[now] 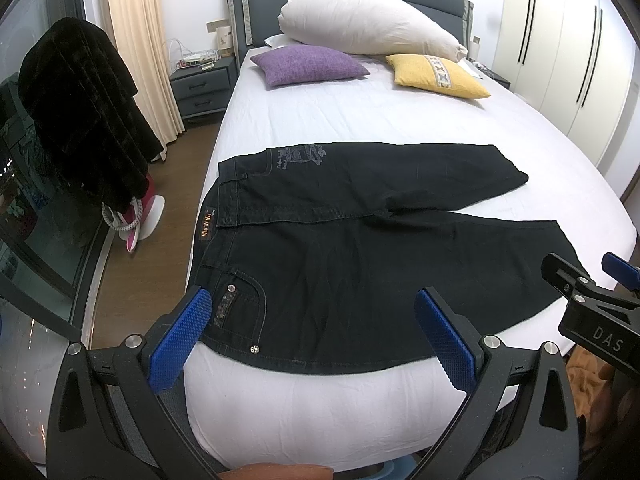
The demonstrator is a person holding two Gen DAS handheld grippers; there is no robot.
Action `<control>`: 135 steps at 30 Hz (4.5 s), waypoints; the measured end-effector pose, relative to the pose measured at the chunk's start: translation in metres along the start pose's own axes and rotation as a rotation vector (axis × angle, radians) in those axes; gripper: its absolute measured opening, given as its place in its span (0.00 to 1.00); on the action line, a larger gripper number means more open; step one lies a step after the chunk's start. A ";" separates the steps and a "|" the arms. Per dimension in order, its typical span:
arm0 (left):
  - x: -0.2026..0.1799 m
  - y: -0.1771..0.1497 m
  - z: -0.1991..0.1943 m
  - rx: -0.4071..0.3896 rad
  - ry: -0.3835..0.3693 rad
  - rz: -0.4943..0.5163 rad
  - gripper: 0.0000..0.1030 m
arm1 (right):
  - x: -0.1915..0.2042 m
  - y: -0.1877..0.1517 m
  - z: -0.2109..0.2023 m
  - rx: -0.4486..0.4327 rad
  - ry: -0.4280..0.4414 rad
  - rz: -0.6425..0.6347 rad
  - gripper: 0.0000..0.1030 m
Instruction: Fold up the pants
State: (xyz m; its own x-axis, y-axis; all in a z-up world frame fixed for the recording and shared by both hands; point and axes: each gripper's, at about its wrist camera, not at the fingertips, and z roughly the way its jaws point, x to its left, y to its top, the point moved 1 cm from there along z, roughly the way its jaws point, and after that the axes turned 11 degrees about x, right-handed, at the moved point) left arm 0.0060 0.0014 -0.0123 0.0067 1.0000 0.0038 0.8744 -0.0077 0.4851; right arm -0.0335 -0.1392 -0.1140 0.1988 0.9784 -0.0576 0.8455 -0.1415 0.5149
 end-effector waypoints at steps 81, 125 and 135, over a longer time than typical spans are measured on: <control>0.078 0.342 0.423 0.525 -0.318 0.591 0.37 | 0.041 0.226 0.246 0.111 0.637 -0.590 0.62; 0.117 0.265 0.304 -0.040 -0.131 0.613 0.07 | 0.193 0.279 0.303 0.243 0.471 -1.165 0.04; 0.104 0.277 0.274 0.038 -0.279 0.713 0.07 | 0.193 0.260 0.270 0.113 0.382 -1.277 0.04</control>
State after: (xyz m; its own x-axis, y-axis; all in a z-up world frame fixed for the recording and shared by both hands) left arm 0.3816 0.1037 -0.1168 0.6936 0.7158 0.0809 0.6285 -0.6562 0.4177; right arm 0.3582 -0.0283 -0.2225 -0.8911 0.4115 -0.1912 0.3736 0.9045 0.2057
